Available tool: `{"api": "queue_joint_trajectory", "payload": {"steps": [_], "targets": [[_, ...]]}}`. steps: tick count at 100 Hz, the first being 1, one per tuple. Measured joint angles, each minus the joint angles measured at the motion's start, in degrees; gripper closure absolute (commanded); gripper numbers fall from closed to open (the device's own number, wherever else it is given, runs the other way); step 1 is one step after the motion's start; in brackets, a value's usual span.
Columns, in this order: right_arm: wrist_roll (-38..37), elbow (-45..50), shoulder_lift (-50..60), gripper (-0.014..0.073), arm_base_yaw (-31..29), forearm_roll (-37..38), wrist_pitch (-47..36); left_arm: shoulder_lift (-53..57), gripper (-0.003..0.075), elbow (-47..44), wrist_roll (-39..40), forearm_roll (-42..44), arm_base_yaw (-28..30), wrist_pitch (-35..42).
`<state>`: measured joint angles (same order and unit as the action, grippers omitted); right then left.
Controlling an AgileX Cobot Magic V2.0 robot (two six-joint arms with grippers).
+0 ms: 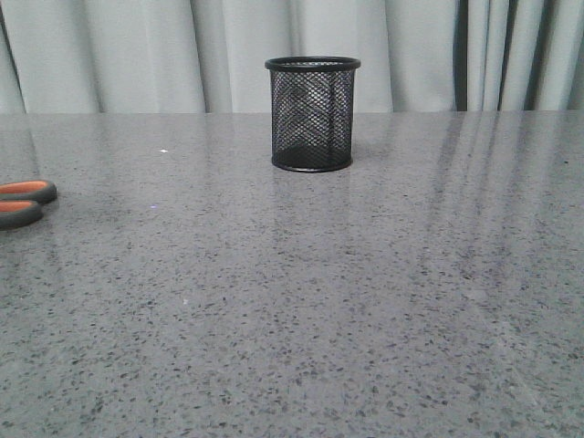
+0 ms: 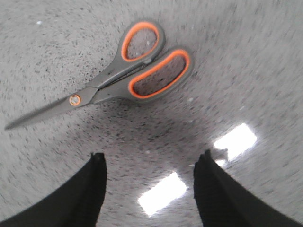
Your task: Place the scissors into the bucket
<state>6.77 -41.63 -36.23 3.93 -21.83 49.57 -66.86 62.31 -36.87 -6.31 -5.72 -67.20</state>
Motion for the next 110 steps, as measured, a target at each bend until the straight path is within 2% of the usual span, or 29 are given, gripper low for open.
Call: {"api": "queue_joint_trajectory", "payload": {"steps": [7, 21, 47, 110], "targets": [[0.25, 0.0, 0.0, 0.0176, 0.0, 0.0, 0.0, -4.29, 0.0335, 1.94, -7.38, 0.64, 0.0, -1.06], [0.62, 0.0, 0.0, 0.0176, 0.12, 0.0, 0.13, -11.17, 0.0335, 5.2, -17.41, 1.76, 0.0, -1.66], [1.18, 0.0, -0.09, 0.0176, 0.72, 0.13, 0.46, -19.2, 0.0335, 9.05, -28.49, 3.77, 0.0, -1.66], [2.72, 0.0, -0.33, 0.0176, 1.36, 0.17, 1.1, -27.28, 0.0335, 9.32, -36.9, 6.31, 0.0, 4.11]]}}
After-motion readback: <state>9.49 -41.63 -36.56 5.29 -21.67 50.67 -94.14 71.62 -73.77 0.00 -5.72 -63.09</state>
